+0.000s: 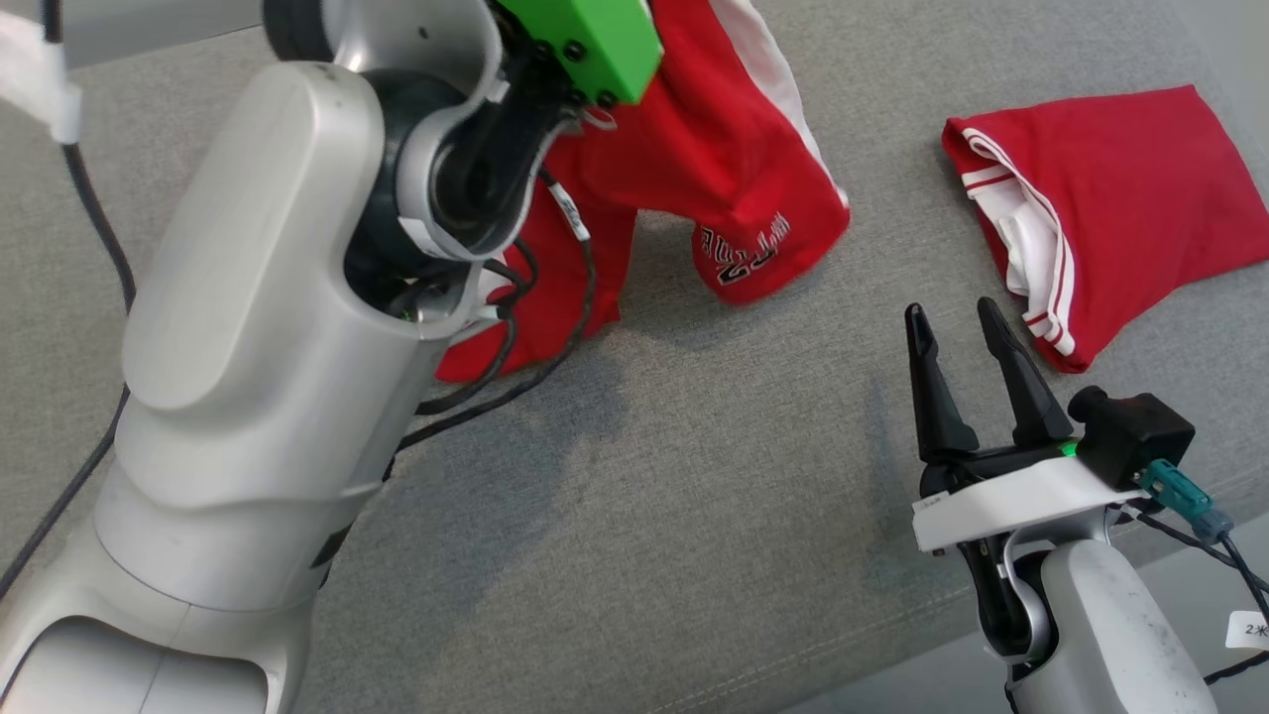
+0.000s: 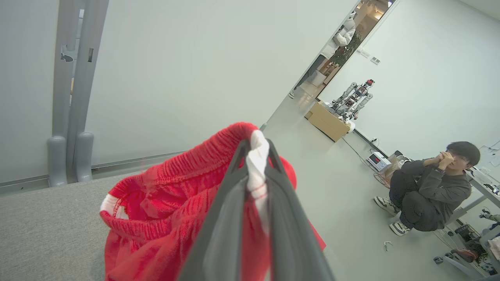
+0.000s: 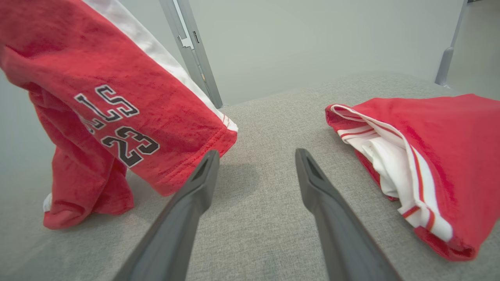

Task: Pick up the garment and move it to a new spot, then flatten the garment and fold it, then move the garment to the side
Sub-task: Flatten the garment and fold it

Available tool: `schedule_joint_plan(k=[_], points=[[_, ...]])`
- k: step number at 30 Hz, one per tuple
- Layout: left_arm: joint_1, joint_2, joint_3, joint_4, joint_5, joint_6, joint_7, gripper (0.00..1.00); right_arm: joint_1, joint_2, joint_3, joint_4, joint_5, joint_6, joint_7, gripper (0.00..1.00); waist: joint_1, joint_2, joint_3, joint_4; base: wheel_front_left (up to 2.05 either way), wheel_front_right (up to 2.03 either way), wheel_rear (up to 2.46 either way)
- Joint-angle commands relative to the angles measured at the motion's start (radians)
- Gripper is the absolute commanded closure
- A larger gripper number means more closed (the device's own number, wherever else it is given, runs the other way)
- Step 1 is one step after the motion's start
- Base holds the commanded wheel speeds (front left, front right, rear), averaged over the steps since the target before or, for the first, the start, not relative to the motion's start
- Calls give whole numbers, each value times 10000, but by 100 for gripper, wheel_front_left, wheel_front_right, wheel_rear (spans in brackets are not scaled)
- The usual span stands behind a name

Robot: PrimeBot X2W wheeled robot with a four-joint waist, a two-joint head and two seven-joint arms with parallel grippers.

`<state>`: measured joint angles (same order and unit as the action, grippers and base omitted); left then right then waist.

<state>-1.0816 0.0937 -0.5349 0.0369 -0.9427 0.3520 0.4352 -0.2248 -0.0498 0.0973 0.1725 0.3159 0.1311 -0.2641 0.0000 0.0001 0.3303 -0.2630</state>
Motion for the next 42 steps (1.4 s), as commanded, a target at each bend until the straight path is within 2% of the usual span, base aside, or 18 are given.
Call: schedule_joint_plan(k=[1,3,7,9,10,12,15,17,23,24,26,27,28,29,36,42], points=[[152,168,246,186,183,123,-411,100,-83,-21,-66,-13,123,-6,2,0,0,-1,183,-190,0,0,0],[639,400,661,352,304,192,-1070,100,-39,-19,-155,-32,161,-6,2,0,0,-1,255,-236,0,0,0],[2396,953,1296,143,274,-88,-2319,100,157,-22,-424,29,167,-6,2,0,0,-1,264,-182,0,0,0],[3719,957,1716,-111,-52,-155,-3002,100,264,-21,-580,87,80,-6,2,0,0,-1,214,-45,0,0,0],[3719,957,1716,-111,-52,-155,-3002,100,264,-21,-580,87,80,-6,2,0,0,-1,214,-45,0,0,0],[5018,1017,2064,-384,-113,-268,-3840,100,396,-22,-785,111,-21,-6,2,0,0,-1,130,178,0,0,0],[6887,779,2522,-556,-310,-478,-5027,100,594,-22,-1007,163,-297,-5,2,0,0,-1,-9,616,0,0,0],[7942,381,2812,-382,-789,-661,-5626,100,688,-28,-1120,175,-512,-5,2,0,0,-1,-141,976,0,0,0],[9103,-56,2637,768,-1062,-1549,-6510,100,887,-27,-1260,204,-1185,-5,2,0,0,-1,-514,2002,0,0,0],[9141,-116,2578,1029,-1082,-1680,-6583,95,931,-27,-1255,218,-1286,-5,2,0,0,-1,-584,2136,0,0,0],[9087,-247,2496,1490,-1229,-1931,-6704,62,1027,-71,-1278,258,-1416,-6,2,0,0,-1,-750,2403,0,0,0],[9042,-298,2430,1712,-1312,-2037,-6750,52,1060,-108,-1274,276,-1471,-6,2,0,0,-1,-822,2517,0,0,0],[8995,-331,2349,1912,-1354,-2118,-6770,23,1068,-144,-1274,285,-1510,-5,2,0,0,-1,-885,2613,0,0,0],[8935,-348,2263,2089,-1333,-2198,-6822,0,1094,-182,-1253,296,-1544,-6,2,0,0,-1,-948,2696,0,0,0],[8956,-338,1980,2727,-1055,-2745,-6933,0,1397,-362,-1220,354,-1545,-6,2,0,0,-1,-1326,2980,0,0,0],[9425,377,1818,2284,483,-3094,-7001,0,1634,-568,-1232,326,-1500,-6,2,0,0,-1,-1736,3026,0,0,0]])
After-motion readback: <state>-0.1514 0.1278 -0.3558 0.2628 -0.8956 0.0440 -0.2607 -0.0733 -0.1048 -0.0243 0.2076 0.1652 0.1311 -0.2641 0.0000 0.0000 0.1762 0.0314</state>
